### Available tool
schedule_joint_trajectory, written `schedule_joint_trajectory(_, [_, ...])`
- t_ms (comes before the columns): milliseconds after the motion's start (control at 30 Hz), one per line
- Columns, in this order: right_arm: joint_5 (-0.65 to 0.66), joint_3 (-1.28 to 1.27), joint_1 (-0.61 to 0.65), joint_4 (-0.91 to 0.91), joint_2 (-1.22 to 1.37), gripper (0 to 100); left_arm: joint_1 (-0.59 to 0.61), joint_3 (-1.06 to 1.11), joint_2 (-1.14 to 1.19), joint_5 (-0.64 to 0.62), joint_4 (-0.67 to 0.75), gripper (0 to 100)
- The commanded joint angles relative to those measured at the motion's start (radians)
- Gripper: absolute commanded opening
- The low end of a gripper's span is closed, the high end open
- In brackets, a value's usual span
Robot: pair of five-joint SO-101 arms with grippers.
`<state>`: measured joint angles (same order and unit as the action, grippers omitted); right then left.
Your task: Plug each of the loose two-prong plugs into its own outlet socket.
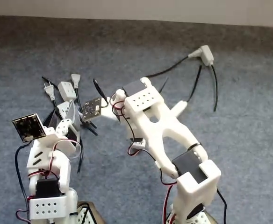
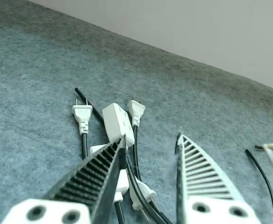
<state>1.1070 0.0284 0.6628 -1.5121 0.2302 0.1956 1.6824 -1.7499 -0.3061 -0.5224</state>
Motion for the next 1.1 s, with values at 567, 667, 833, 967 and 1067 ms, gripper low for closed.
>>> schedule_joint_trajectory(567, [0.046, -0.004, -0.047, 0.013, -0.008, 3.0, -0.021, 0.016, -0.012, 0.002, 0.000, 19])
schedule_joint_trajectory(667, [0.061, -0.005, -0.061, 0.013, -0.008, 3.0, -0.021, 0.016, -0.012, 0.002, 0.000, 19])
schedule_joint_trajectory(833, [0.061, -0.007, -0.053, 0.013, -0.008, 3.0, -0.021, 0.016, -0.012, 0.002, 0.000, 19])
schedule_joint_trajectory(967, [0.057, -0.007, -0.022, 0.007, -0.010, 3.0, -0.021, 0.016, -0.012, 0.002, 0.000, 19])
schedule_joint_trajectory(1067, [0.057, -0.007, -0.008, 0.010, -0.008, 3.0, -0.021, 0.016, -0.012, 0.002, 0.000, 19])
